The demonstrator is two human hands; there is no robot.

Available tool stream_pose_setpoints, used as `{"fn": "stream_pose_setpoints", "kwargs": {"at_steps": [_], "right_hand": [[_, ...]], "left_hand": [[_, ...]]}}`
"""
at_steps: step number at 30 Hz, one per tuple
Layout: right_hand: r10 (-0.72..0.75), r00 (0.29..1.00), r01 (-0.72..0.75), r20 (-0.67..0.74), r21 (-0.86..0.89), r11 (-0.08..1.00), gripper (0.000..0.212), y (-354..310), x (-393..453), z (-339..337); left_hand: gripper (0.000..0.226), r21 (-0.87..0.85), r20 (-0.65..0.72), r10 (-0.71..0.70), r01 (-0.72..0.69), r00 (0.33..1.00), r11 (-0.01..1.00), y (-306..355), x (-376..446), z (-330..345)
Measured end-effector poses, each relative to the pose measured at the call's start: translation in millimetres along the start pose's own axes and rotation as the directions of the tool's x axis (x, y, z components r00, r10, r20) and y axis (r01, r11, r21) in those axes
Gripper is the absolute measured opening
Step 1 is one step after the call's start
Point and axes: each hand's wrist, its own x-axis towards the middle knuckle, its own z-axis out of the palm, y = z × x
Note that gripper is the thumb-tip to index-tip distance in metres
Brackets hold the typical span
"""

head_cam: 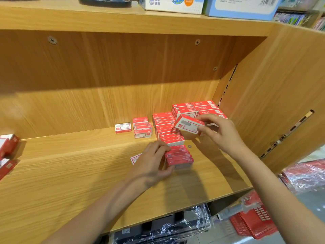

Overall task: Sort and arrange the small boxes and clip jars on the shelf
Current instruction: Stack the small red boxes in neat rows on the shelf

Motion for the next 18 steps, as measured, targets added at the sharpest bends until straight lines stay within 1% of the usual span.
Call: {"fn": "stream_pose_setpoints", "kwargs": {"at_steps": [3,5,6,7,8,9,11,12,14,16,18], "right_hand": [[0.033,0.999,-0.032,-0.006,0.051,0.998,0.022,-3.0,3.4,3.3],[0.046,0.999,-0.047,0.014,0.064,0.997,0.024,-1.4,1.1,7.0],[0.051,0.999,-0.052,0.020,0.061,0.997,0.025,0.3,0.3,7.8],[0.057,0.998,-0.058,0.025,0.055,0.997,0.025,1.1,-0.1,7.8],[0.065,0.998,-0.066,0.024,0.047,0.997,0.025,2.1,0.6,7.7],[0.072,0.997,-0.072,0.016,0.041,0.997,0.024,2.6,2.6,7.4],[0.089,0.996,-0.089,-0.008,0.033,0.996,0.023,2.8,8.9,7.3],[0.092,0.996,-0.091,-0.016,0.033,0.995,0.022,2.5,12.8,7.8],[0.084,0.996,-0.083,-0.014,0.028,0.996,0.020,1.4,20.0,9.4],[0.079,0.997,-0.079,-0.004,0.022,0.997,0.020,2.3,25.4,12.0],[0.074,0.997,-0.073,-0.016,0.009,0.997,0.021,4.9,29.7,14.7]], "left_hand": [[0.052,0.104,-0.047,0.004,0.001,0.999,0.995,3.8,6.7,0.4],[0.053,0.210,-0.051,0.020,-0.009,0.998,0.978,4.9,9.6,-1.5],[0.058,0.235,-0.034,0.013,-0.004,0.999,0.972,5.2,11.5,-3.2],[0.068,0.247,0.003,-0.005,0.004,1.000,0.969,5.4,13.9,-5.5],[0.084,0.267,0.076,-0.037,0.016,0.996,0.964,4.1,17.4,-8.4],[0.099,0.291,0.178,-0.088,0.033,0.980,0.956,1.9,22.0,-11.5],[0.119,0.349,0.384,-0.189,0.047,0.904,0.936,0.2,34.7,-17.5],[0.123,0.362,0.452,-0.221,0.048,0.864,0.931,0.4,41.7,-19.8],[0.126,0.336,0.525,-0.241,0.061,0.816,0.940,1.0,53.8,-23.1],[0.123,0.275,0.530,-0.252,0.117,0.810,0.954,1.1,63.7,-26.8],[0.114,0.250,0.506,-0.283,0.175,0.815,0.952,-2.8,72.1,-28.1]]}}
